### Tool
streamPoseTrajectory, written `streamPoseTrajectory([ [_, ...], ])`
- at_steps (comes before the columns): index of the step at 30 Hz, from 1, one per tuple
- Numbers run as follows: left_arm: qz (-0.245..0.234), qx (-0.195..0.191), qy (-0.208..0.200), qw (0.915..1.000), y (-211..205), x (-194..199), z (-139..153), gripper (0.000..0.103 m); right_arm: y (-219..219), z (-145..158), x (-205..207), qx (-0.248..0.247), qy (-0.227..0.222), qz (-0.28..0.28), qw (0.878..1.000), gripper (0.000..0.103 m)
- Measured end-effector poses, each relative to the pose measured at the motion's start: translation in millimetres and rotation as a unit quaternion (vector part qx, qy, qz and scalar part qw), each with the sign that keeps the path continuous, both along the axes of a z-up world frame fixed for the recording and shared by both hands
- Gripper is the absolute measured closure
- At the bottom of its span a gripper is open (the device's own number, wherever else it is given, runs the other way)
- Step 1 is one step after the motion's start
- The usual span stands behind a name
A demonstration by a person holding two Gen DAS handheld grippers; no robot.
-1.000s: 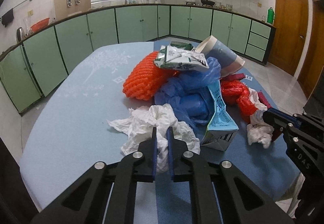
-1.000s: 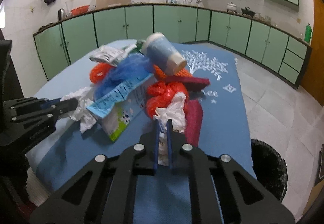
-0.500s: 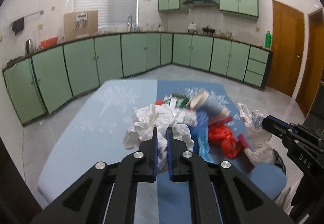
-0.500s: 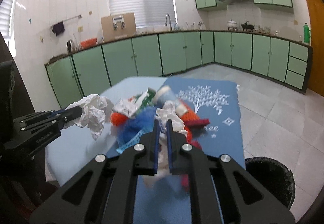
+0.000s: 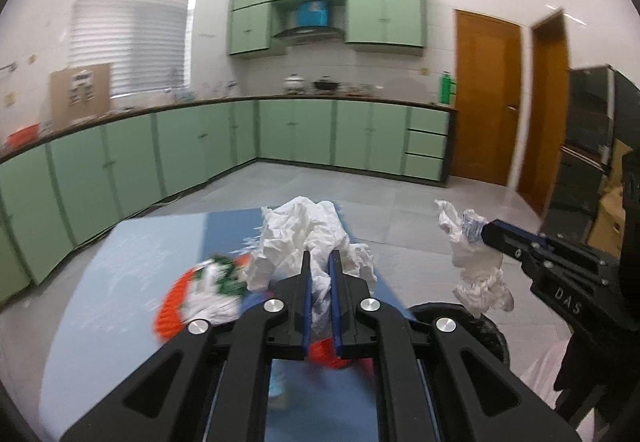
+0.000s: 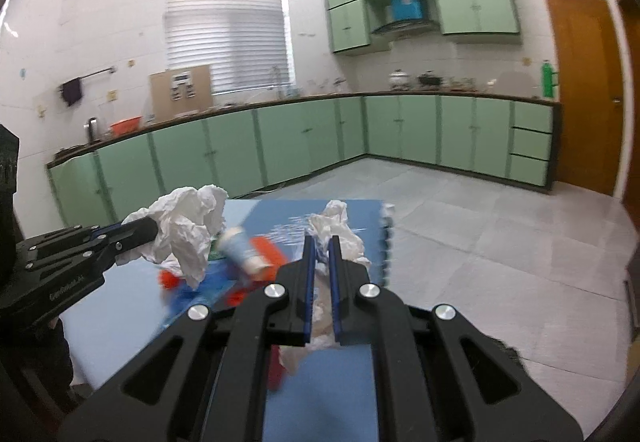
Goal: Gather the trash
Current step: 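Carry both tissues to the bin and open both tools over it, then move both tools back over the trash pile on the table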
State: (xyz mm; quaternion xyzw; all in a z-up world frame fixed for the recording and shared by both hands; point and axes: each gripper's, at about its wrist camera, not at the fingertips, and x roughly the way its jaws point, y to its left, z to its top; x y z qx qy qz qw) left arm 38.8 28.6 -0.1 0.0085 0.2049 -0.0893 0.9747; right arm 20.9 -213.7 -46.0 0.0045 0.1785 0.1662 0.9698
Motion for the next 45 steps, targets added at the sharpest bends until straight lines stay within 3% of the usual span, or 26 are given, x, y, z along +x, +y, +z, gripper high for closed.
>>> streamPoseTrajectory([
  [9, -0.107, -0.017, 0.018, 0.9940, -77.7, 41.3, -21.4, 0.095, -84.2, -25.4, 15.8, -0.008, 0.021, -0.104, 0.994, 0.097],
  [16, -0.167, -0.017, 0.045, 0.9848, -132.0, 69.3, -50.6, 0.095, -128.2, -60.7, 31.2, -0.011, 0.053, -0.151, 0.987, 0.097],
  [24, -0.202, -0.012, 0.093, 0.9748, -177.3, 97.3, -89.5, 0.095, -159.0, -104.6, 50.7, -0.004, 0.098, -0.182, 0.978, 0.097],
  [31, -0.213, -0.006, 0.123, 0.9694, -189.6, 113.6, -108.9, 0.092, -165.1, -127.3, 60.7, -0.001, 0.124, -0.193, 0.973, 0.094],
  [34, -0.212, -0.007, 0.127, 0.9689, -190.8, 117.6, -110.6, 0.083, -166.0, -130.0, 66.2, 0.003, 0.130, -0.194, 0.972, 0.094],
  [36, -0.212, -0.009, 0.128, 0.9688, -189.9, 118.5, -110.2, 0.070, -167.8, -129.1, 69.8, 0.005, 0.133, -0.195, 0.972, 0.092],
  [38, -0.212, -0.014, 0.127, 0.9690, -186.3, 119.1, -107.9, 0.063, -165.7, -130.2, 68.0, 0.003, 0.136, -0.197, 0.971, 0.083],
  [41, -0.203, -0.014, 0.122, 0.9714, -179.0, 118.2, -103.3, 0.059, -164.7, -129.2, 66.5, 0.002, 0.137, -0.203, 0.970, 0.069],
  [43, -0.192, -0.013, 0.113, 0.9748, -168.1, 115.1, -97.5, 0.052, -165.1, -124.9, 65.9, 0.002, 0.135, -0.214, 0.968, 0.029],
  [45, -0.175, -0.010, 0.099, 0.9796, -154.8, 109.6, -89.4, 0.040, -159.3, -118.8, 60.1, 0.002, 0.119, -0.225, 0.967, 0.019],
])
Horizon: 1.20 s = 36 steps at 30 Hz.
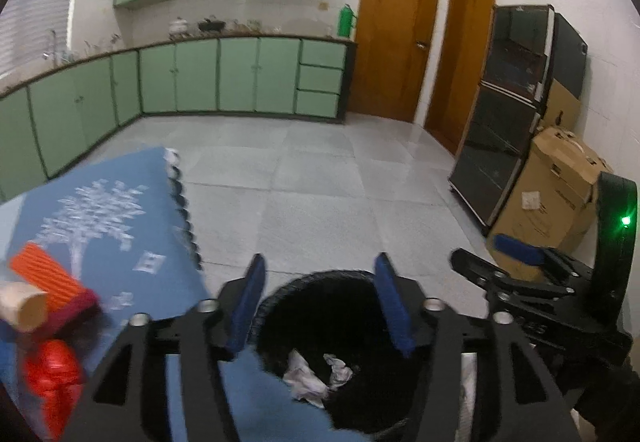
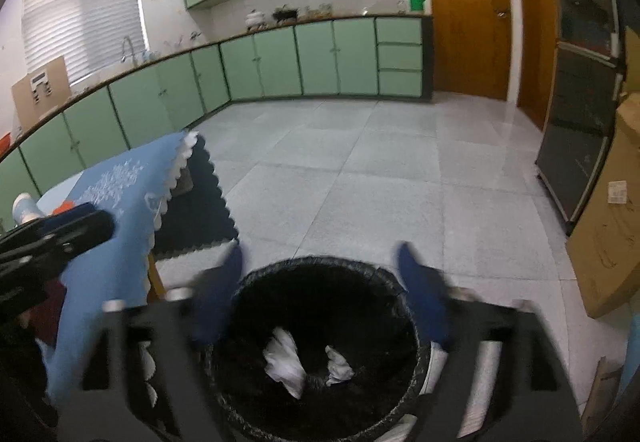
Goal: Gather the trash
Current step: 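Move both tools back over the trash pile on the table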
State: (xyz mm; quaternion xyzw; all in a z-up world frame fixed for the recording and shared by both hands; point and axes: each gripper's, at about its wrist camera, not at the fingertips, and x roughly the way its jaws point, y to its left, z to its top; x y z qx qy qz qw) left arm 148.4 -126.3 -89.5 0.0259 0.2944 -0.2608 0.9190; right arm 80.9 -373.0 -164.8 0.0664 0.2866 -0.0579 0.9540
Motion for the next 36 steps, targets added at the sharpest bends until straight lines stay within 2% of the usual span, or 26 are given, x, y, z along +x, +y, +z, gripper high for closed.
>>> streamPoseTrajectory([
  [4, 0.046, 0.012, -0.027, 0.9985, 38.1, -16.0, 14.5, 0.037, 24.2, 12.1, -5.1, -0.004, -0.018, 0.020, 1.000, 0.017],
  [7, 0.090, 0.018, -0.038, 0.9950, 70.0, -29.7, 20.5, 0.036, 50.2, 23.2, -10.5, 0.012, -0.040, 0.044, 0.998, 0.015],
  [15, 0.217, 0.038, -0.060, 0.9737, 162.8, -67.6, 24.7, 0.036, 129.5, 38.5, -22.2, 0.030, -0.076, 0.113, 0.990, 0.015],
  [19, 0.255, 0.040, -0.057, 0.9644, 191.4, -80.1, 18.0, 0.036, 164.8, 33.5, -26.4, 0.033, -0.078, 0.143, 0.986, 0.019],
  [25, 0.287, 0.038, -0.050, 0.9560, 217.4, -89.1, 8.1, 0.036, 207.5, 22.7, -28.4, 0.018, -0.064, 0.175, 0.982, 0.029],
  [36, 0.301, 0.032, -0.040, 0.9524, 228.2, -95.5, -1.2, 0.036, 251.6, 3.6, -33.9, -0.002, -0.035, 0.216, 0.976, 0.052],
])
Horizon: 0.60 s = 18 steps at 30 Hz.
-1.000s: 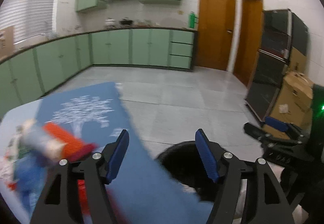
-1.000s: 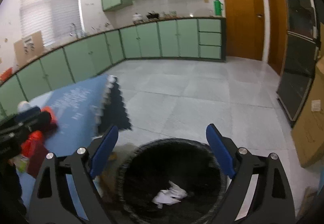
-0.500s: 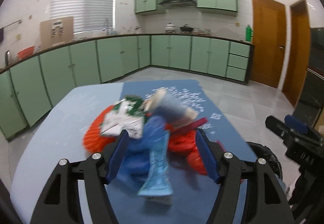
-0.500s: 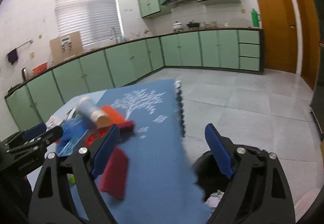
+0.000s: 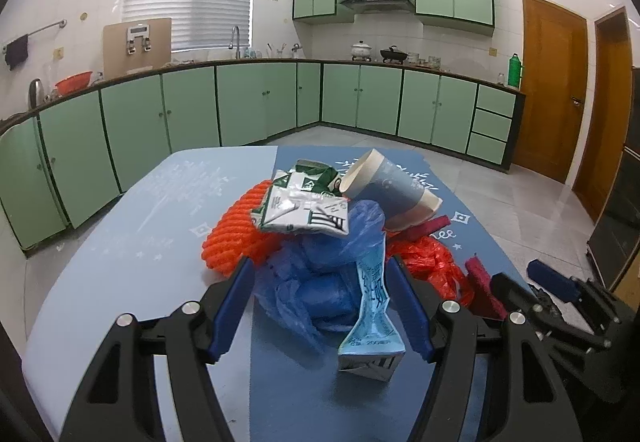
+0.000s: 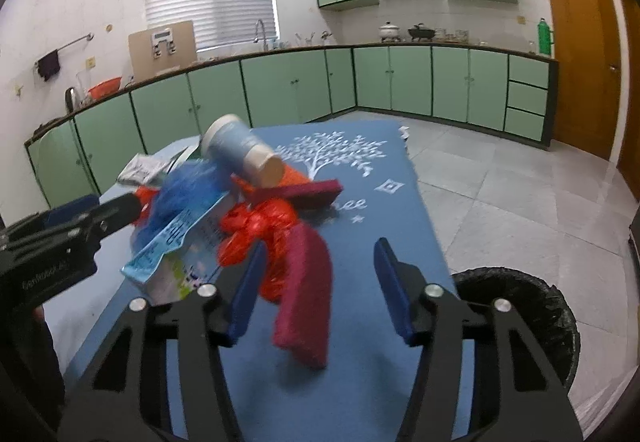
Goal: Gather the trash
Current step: 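Move both tools back over the trash pile on the table, then grasp red sponge with right tool while left tool grasps green snack wrapper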
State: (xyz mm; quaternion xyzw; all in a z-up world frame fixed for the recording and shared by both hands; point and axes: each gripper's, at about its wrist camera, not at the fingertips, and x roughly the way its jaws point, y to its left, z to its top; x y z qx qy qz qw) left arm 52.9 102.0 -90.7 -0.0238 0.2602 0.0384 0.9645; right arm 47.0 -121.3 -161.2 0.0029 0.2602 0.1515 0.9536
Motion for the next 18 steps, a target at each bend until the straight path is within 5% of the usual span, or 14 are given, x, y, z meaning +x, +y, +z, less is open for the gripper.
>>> streamPoseTrajectory([
  [12, -0.014, -0.002, 0.015, 0.9998, -9.9, -0.1, -9.0, 0.036, 0.8, -14.5, 1.1, -0.018, 0.018, 0.024, 0.999, 0.085],
  [18, -0.023, 0.002, 0.025, 0.9994, -18.4, 2.0, -15.8, 0.037, -11.6, -9.5, 3.8, -0.001, 0.026, 0.023, 0.999, 0.090],
])
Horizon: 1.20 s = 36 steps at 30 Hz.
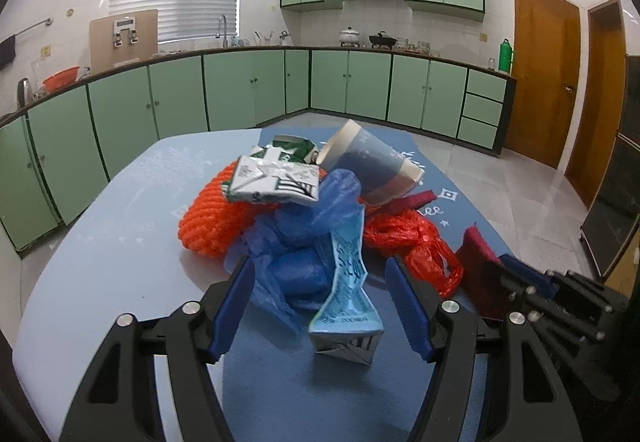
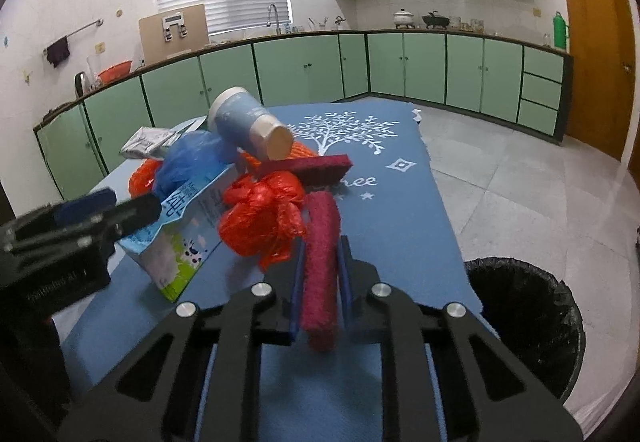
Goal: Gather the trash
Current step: 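Grasp red sponge with right tool while left tool grasps green snack wrapper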
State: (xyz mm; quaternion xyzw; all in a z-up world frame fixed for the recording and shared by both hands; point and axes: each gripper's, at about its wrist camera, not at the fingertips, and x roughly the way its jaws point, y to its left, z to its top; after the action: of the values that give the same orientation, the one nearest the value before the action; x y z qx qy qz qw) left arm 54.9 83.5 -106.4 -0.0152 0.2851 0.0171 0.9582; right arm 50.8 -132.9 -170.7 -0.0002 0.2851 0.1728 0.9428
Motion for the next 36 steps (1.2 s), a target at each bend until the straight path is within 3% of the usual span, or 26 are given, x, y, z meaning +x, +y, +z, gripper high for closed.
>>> streamPoseTrajectory([
  [11, -0.001, 0.020, 0.013, 0.9997, -13.3, 1.7, -10.4, 0.041, -13.2, 8.2, 3.8, 0.011, -0.003, -0.011, 1.000, 0.092],
  [24, 0.028, 0.007, -0.014, 0.9995, 2.0, 7.9, 17.5, 0.041, -9.6, 28.7, 14.7, 0.016, -0.023, 0.002, 1.000, 0.092],
  [29, 0.033, 0.018, -0.023, 0.9990, 3.6, 17.9, 25.8, 0.041, -5.2, 37.3, 23.5, 0.018, -0.031, 0.004, 0.999, 0.092],
  [36, 0.043, 0.043, -0.028, 0.9977, 9.6, 37.4, 23.8, 0.032, 1.5, 39.0, 33.7, 0.019, -0.032, 0.009, 0.999, 0.092],
])
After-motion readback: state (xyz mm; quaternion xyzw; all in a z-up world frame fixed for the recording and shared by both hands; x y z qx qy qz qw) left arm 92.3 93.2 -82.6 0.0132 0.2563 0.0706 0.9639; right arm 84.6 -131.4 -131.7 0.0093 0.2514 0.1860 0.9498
